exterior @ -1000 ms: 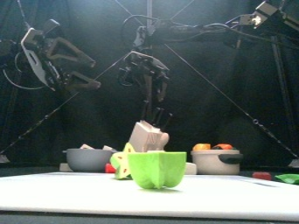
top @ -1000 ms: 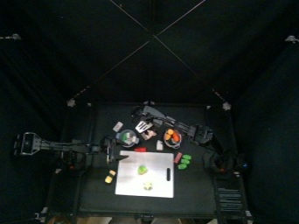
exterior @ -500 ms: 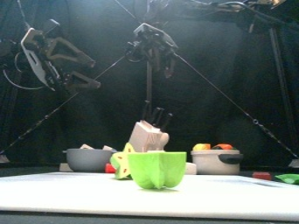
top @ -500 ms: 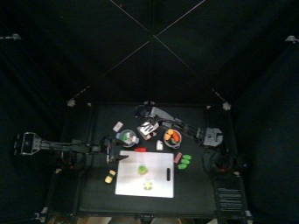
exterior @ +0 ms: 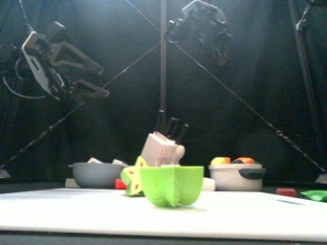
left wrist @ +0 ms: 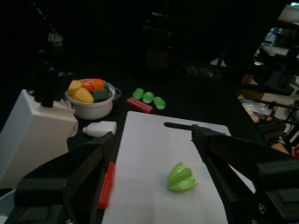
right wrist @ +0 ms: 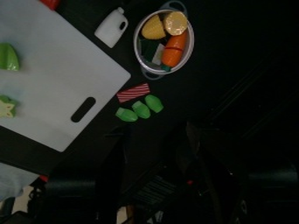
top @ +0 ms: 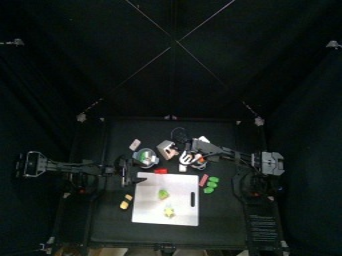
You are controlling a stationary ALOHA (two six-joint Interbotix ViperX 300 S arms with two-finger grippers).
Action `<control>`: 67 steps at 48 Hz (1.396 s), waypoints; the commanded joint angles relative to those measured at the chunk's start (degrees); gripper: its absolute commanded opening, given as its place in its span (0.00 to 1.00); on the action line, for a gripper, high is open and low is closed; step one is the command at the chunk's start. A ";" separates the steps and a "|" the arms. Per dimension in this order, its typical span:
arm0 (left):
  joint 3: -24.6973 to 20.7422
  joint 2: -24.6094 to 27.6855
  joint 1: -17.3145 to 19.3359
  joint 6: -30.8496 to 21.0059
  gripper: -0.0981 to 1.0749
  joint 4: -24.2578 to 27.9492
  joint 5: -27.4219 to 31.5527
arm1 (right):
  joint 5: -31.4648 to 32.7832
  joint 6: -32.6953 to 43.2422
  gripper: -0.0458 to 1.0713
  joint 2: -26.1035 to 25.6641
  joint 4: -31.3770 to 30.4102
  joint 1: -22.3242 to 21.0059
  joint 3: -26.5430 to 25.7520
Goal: Place cleaver back into holder
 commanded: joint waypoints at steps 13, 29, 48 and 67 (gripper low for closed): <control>-0.44 -0.09 -0.09 -0.18 0.95 -0.18 0.97 | -12.66 2.72 0.83 -8.00 -3.16 5.63 11.69; -0.09 -0.09 -0.09 0.00 0.95 0.18 3.69 | -34.10 8.09 0.83 -15.73 -3.52 9.05 29.44; -0.26 -0.53 -4.31 0.00 0.95 6.15 11.34 | -60.64 7.65 0.83 -18.63 -6.77 12.04 45.18; -0.97 -0.44 -7.91 -0.18 0.95 6.24 12.22 | -73.92 9.58 0.83 -18.72 -19.16 18.02 51.24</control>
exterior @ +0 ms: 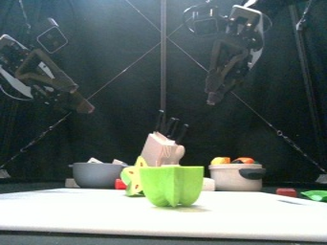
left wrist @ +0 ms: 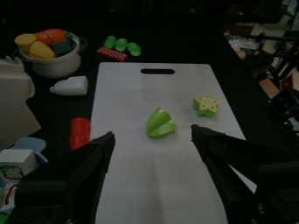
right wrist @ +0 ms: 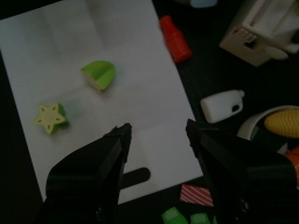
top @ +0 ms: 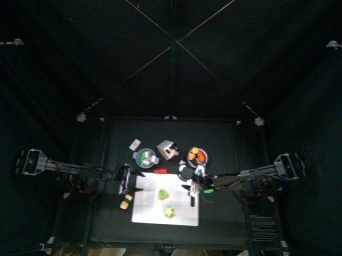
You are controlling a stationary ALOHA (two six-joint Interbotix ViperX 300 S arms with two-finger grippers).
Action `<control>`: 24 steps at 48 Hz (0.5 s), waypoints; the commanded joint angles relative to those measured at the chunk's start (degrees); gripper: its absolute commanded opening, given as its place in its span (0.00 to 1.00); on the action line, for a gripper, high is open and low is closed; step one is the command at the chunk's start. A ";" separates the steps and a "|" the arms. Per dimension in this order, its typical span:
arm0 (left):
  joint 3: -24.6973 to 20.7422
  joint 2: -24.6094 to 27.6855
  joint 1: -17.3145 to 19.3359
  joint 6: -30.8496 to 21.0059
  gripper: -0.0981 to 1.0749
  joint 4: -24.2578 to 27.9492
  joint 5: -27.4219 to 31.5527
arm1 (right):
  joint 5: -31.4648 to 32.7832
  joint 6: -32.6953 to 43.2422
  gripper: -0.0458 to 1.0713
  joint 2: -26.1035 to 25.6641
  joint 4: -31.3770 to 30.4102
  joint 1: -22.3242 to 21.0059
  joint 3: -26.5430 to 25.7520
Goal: Place cleaver back into holder
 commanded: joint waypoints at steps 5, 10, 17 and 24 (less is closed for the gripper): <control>-2.29 0.00 -0.97 -0.44 0.95 -0.44 0.18 | -7.65 1.58 0.83 -2.64 -3.43 0.70 1.32; -3.52 -0.09 -2.20 -0.53 0.95 -1.85 1.93 | -13.71 1.76 0.83 -3.96 -5.89 0.70 3.43; -6.15 0.62 -3.52 -0.53 0.95 -3.43 6.42 | -26.72 1.58 0.83 -7.38 -8.70 0.26 7.91; -9.49 2.99 -4.04 -0.44 0.95 -3.78 10.46 | -37.27 0.88 0.83 -10.90 -11.60 -4.22 14.68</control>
